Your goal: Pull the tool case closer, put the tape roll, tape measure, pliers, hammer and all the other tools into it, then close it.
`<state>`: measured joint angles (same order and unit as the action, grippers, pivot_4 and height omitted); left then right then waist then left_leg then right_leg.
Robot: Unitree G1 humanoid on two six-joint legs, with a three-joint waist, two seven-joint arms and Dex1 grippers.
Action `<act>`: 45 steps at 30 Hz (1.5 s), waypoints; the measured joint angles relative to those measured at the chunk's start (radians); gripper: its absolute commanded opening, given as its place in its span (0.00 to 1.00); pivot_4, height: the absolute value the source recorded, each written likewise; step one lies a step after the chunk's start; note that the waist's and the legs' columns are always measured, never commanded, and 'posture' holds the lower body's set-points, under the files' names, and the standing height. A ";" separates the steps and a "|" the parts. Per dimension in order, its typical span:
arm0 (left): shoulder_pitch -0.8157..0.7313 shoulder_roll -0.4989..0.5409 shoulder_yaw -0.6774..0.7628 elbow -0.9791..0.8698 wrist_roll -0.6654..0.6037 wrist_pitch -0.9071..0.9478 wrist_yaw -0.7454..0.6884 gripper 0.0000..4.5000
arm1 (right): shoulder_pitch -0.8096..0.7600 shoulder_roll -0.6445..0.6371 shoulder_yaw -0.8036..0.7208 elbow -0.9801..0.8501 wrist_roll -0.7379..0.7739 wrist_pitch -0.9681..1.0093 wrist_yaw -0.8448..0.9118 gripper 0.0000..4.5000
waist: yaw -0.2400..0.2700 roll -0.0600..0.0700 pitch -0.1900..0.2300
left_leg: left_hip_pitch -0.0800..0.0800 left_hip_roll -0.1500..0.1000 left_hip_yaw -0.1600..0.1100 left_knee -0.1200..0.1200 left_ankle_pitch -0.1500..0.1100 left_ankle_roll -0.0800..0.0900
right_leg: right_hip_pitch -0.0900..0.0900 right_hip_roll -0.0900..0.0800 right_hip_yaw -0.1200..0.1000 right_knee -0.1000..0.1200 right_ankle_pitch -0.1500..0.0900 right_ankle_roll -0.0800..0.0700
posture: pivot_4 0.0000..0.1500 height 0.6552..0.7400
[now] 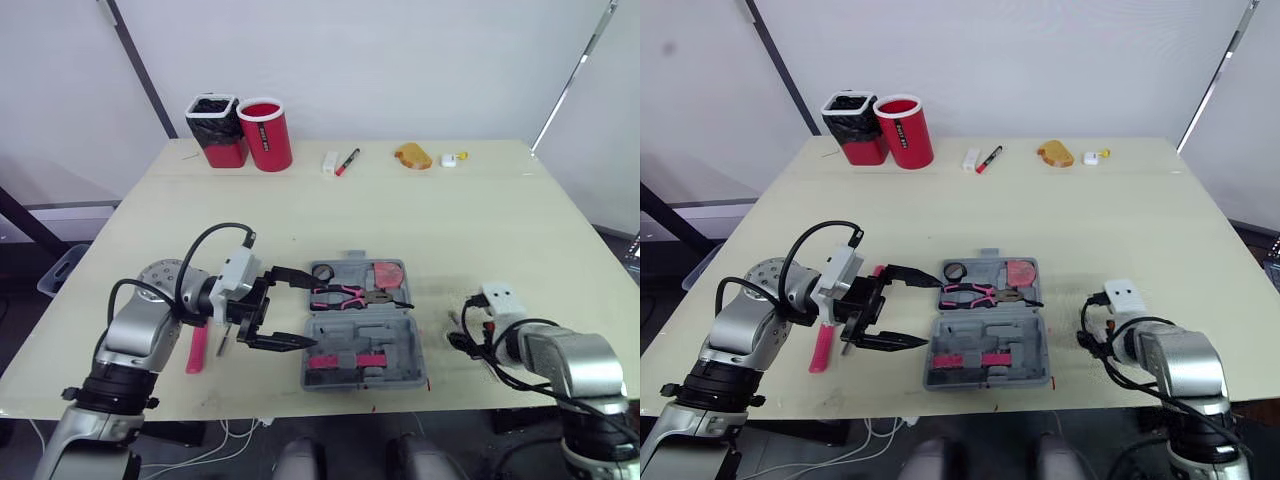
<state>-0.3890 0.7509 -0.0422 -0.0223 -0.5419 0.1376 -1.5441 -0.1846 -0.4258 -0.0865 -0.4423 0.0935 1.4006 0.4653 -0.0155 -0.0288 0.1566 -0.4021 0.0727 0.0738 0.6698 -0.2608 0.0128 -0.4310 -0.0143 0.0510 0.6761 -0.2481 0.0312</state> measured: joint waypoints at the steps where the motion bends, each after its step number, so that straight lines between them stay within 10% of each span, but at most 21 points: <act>1: 0.000 0.000 0.000 0.001 0.000 0.000 0.000 1.00 | 0.028 -0.015 -0.001 -0.010 0.007 -0.048 0.010 0.99 | 0.000 0.000 0.000 | 0.000 0.000 0.000 0.000 0.000 0.000 | 0.000 0.000 0.000 0.000 0.000 0.000 | 1.00 1.00; 14: 0.004 -0.003 0.000 0.000 -0.001 0.000 0.000 1.00 | 0.357 0.041 -0.076 0.153 0.077 -0.929 0.138 0.99 | 0.001 0.000 0.000 | 0.001 0.001 -0.001 0.000 0.000 0.000 | 0.001 0.002 0.001 0.000 -0.002 0.004 | 1.00 1.00; 25: 0.002 -0.005 0.000 0.000 -0.001 0.001 0.000 1.00 | 0.372 0.084 -0.029 0.366 0.070 -1.241 0.153 0.99 | -0.004 0.000 0.000 | 0.003 0.001 0.000 0.000 0.000 0.000 | 0.001 0.002 0.002 0.002 -0.003 0.002 | 1.00 1.00; 37: 0.000 -0.004 0.000 0.006 -0.001 0.001 -0.001 1.00 | 0.351 0.091 -0.028 0.431 0.081 -1.298 0.134 0.02 | -0.002 0.000 0.000 | 0.003 0.001 0.000 0.000 0.000 0.000 | 0.001 0.002 0.002 0.002 -0.001 -0.001 | 1.00 1.00; 45: 0.005 0.003 0.000 0.006 -0.001 0.000 -0.001 1.00 | 0.367 0.044 -0.028 0.370 0.086 -1.303 0.155 0.01 | -0.001 0.001 0.001 | 0.003 0.001 0.000 0.000 0.000 0.000 | 0.001 0.002 0.003 0.002 0.000 0.000 | 1.00 1.00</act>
<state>-0.3841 0.7541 -0.0420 -0.0165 -0.5426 0.1377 -1.5453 0.1825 -0.3823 -0.1143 -0.0723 0.1799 0.0973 0.6208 -0.0165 -0.0281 0.1571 -0.3994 0.0733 0.0742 0.6702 -0.2608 0.0128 -0.4298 -0.0123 0.0537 0.6780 -0.2486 0.0310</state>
